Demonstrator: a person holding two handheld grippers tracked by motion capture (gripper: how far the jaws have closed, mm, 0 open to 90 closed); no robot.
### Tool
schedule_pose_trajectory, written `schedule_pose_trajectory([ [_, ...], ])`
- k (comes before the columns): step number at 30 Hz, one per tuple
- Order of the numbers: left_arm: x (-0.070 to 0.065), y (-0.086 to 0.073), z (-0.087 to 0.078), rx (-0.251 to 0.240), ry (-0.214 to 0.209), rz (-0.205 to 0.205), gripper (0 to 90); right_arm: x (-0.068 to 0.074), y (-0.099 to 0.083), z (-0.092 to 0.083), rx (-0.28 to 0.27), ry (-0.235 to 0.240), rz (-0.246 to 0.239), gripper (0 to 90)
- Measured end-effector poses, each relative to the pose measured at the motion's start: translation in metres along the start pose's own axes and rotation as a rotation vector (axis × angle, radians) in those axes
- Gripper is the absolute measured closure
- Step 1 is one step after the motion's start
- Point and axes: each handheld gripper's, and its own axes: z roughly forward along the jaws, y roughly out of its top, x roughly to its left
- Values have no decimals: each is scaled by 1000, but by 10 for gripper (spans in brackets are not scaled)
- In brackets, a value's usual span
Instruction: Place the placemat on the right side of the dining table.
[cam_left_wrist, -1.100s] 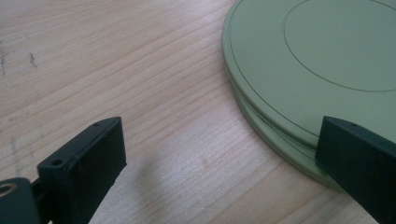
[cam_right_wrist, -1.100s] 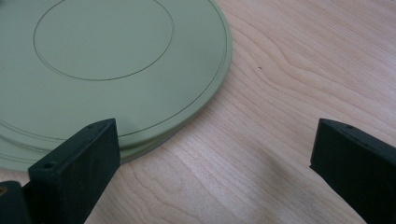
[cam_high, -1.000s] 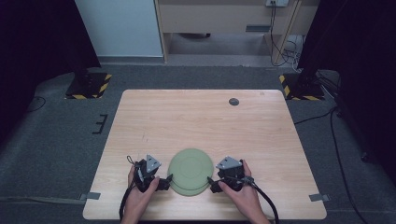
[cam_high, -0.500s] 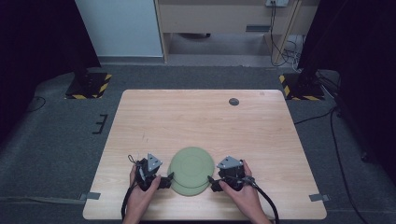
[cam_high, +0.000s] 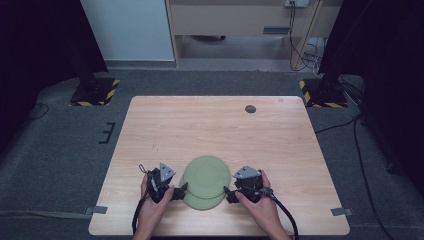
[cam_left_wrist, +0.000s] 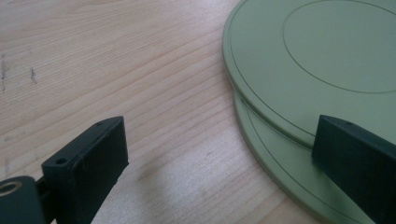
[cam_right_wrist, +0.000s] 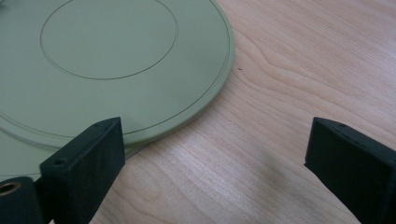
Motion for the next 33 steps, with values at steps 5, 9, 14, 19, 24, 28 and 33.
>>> schedule_pose_trajectory([
  [5,-2,2,1,2,5,6,9,1,0,0,1,1,-5,41],
  [9,-1,2,3,-6,6,-6,3,-1,1,3,6,-2,2,16],
  [14,-2,1,1,-4,-1,-5,28,-4,3,1,17,17,20,65],
  [19,-7,-1,-3,3,-22,10,24,-12,22,-10,55,74,2,53],
  [24,-9,-1,-5,-5,-30,9,24,-20,44,-16,86,156,-19,68],
  [28,-14,-1,-5,-6,-58,29,24,-29,60,-7,131,217,-6,109],
  [33,-18,0,-2,-2,-66,43,25,-38,77,12,172,258,27,168],
])
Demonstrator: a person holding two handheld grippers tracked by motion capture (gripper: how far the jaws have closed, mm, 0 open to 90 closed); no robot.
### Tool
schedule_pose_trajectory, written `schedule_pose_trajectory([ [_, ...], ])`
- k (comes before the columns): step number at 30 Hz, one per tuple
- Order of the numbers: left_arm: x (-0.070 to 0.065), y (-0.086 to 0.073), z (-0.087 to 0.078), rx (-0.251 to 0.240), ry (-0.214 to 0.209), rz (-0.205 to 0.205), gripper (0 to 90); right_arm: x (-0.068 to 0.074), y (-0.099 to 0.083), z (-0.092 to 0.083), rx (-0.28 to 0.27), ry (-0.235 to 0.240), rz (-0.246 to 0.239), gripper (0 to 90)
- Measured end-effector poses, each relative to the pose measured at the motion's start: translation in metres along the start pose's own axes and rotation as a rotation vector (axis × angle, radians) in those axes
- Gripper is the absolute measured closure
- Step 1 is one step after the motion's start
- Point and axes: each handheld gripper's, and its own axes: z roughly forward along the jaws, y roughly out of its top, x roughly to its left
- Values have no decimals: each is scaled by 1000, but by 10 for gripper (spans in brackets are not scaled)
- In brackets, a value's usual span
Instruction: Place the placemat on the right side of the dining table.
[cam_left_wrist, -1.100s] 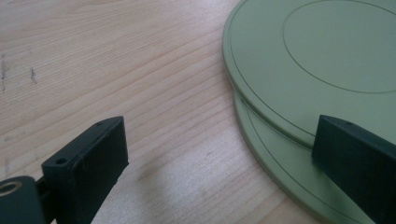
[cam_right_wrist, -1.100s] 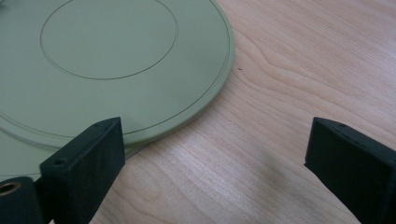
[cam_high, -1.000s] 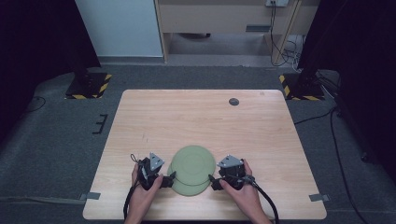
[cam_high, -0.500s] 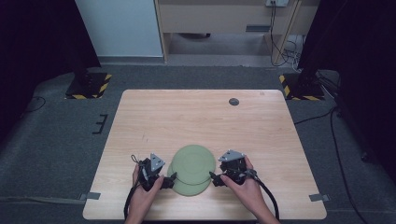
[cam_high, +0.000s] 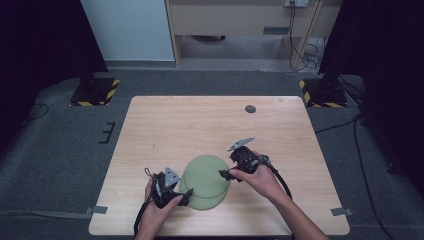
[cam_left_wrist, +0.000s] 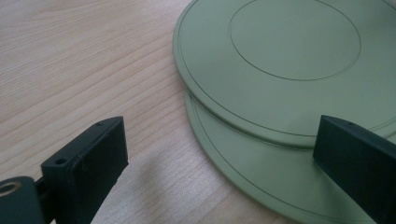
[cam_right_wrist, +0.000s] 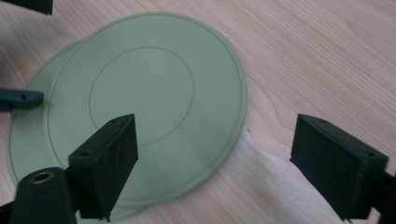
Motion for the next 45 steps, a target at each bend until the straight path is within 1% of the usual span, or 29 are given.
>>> schedule_pose_trajectory([
  [2,0,1,1,4,1,4,17,-3,5,6,33,27,8,184],
  [4,0,1,1,4,-1,-1,14,-5,9,12,51,46,11,210],
  [7,1,2,2,9,-4,-13,3,-8,13,22,59,67,32,228],
  [8,1,2,2,14,-2,-10,2,-9,13,25,63,68,36,231],
  [12,-1,4,4,5,8,1,3,-14,14,34,64,76,64,238],
  [14,-1,5,5,6,5,-8,1,-16,15,37,63,88,78,238],
  [15,-1,5,5,6,6,-7,1,-16,15,39,60,94,87,236],
  [17,-1,5,5,5,9,2,2,-17,16,42,61,99,91,223],
  [19,-1,4,4,-1,4,0,12,-17,16,46,64,103,91,210],
  [21,-1,3,4,1,4,-2,18,-17,16,48,71,118,100,203],
  [23,-2,3,4,-2,3,0,22,-16,16,51,71,128,94,198],
  [27,-5,3,4,2,-2,9,27,-14,16,56,84,131,89,194],
  [29,-6,3,3,4,2,11,29,-14,17,56,82,130,89,197],
  [32,-5,3,4,7,1,8,22,-14,17,55,84,123,79,234],
  [33,-5,3,4,7,0,5,21,-14,17,54,81,123,87,239],
  [34,-5,3,4,6,-1,2,20,-16,17,52,71,127,86,244],
  [35,-5,3,4,7,-1,1,19,-16,17,50,66,131,98,252],
  [36,-5,3,5,7,-2,0,15,-17,18,46,47,139,109,266],
  [40,-4,2,5,7,-2,-6,12,-17,20,40,33,139,105,291],
  [41,-5,2,5,7,-1,-5,12,-16,21,37,26,135,97,299],
  [42,-5,2,5,7,-1,-5,11,-15,22,35,23,133,102,312],
  [43,-5,3,5,8,0,-2,11,-14,23,32,7,126,92,321],
  [45,-5,3,5,8,1,-2,11,-10,25,26,-22,127,97,342],
])
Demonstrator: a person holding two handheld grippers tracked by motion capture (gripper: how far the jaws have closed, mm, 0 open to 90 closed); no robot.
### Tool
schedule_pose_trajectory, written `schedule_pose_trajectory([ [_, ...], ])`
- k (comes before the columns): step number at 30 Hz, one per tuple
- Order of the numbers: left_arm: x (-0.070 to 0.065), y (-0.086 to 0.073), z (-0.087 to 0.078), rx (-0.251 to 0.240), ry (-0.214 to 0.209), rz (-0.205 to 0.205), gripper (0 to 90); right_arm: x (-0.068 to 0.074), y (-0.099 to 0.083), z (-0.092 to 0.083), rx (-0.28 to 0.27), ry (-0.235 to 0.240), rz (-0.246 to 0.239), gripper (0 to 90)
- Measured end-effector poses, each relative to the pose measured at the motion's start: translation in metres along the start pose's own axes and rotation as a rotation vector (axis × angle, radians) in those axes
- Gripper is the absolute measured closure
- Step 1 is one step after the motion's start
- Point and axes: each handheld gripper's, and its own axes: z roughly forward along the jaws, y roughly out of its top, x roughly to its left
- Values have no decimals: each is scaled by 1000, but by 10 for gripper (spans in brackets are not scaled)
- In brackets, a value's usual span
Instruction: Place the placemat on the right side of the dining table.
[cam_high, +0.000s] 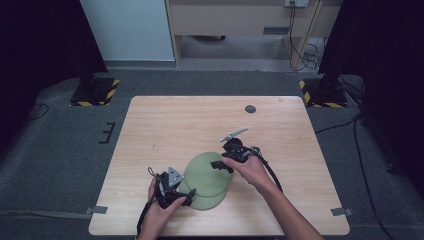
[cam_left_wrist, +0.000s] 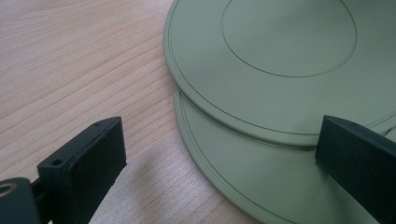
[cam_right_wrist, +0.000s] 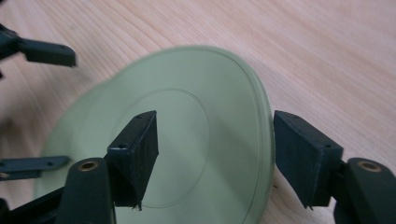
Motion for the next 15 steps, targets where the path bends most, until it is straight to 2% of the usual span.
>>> schedule_pose_trajectory([
  [4,0,0,0,0,0,-2,11,7,2,-10,-40,16,-16,413],
  [6,0,0,0,1,1,-1,12,10,3,-14,-51,39,-26,450],
  [8,0,0,0,2,0,-2,10,12,1,-14,-42,58,-42,475],
  [9,0,0,0,2,-1,-2,10,12,-2,-12,-13,54,-48,494],
  [12,0,0,0,3,2,1,10,9,-5,-10,2,56,-49,533],
  [15,0,0,0,3,1,-1,7,7,-6,-9,6,34,-71,612],
])
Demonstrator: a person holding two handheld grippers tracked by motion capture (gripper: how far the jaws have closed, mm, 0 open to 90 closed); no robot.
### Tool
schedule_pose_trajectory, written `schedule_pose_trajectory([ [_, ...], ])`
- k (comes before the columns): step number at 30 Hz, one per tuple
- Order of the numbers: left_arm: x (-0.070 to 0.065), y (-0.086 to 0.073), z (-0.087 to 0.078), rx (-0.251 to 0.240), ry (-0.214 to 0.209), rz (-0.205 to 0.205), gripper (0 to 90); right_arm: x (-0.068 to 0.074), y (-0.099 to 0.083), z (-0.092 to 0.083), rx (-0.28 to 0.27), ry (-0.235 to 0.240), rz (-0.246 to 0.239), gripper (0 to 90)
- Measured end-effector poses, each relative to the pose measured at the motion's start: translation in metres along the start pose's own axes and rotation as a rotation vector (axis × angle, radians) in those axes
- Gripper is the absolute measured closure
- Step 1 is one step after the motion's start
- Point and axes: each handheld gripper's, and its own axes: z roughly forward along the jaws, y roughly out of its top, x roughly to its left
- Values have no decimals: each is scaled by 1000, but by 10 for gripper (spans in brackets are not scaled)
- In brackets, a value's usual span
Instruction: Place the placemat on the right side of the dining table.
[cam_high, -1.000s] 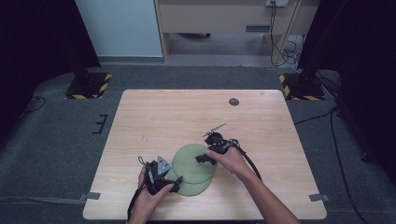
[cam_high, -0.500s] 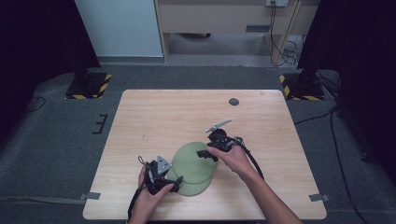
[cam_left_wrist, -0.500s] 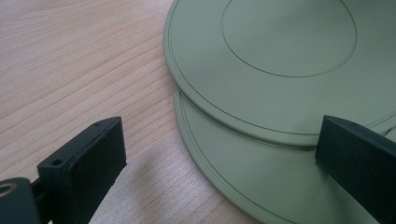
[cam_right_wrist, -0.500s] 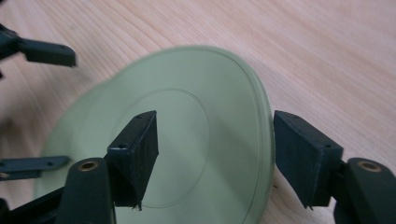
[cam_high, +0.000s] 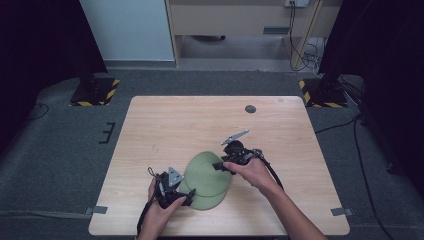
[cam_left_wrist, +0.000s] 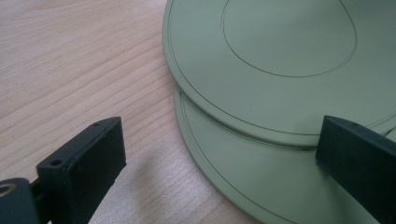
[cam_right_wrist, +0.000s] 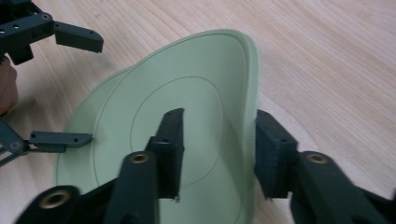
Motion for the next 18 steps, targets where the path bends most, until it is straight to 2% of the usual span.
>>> schedule_pose_trajectory([
  [3,0,1,0,3,2,-1,2,2,1,-1,-4,1,-12,677],
  [7,-1,1,0,2,8,6,3,3,4,-3,-6,-22,-39,773],
  [11,-1,1,-1,0,7,7,6,2,5,-4,-9,-34,-31,845],
  [18,-2,0,0,-3,7,5,14,-3,7,-6,-34,-50,-17,851],
])
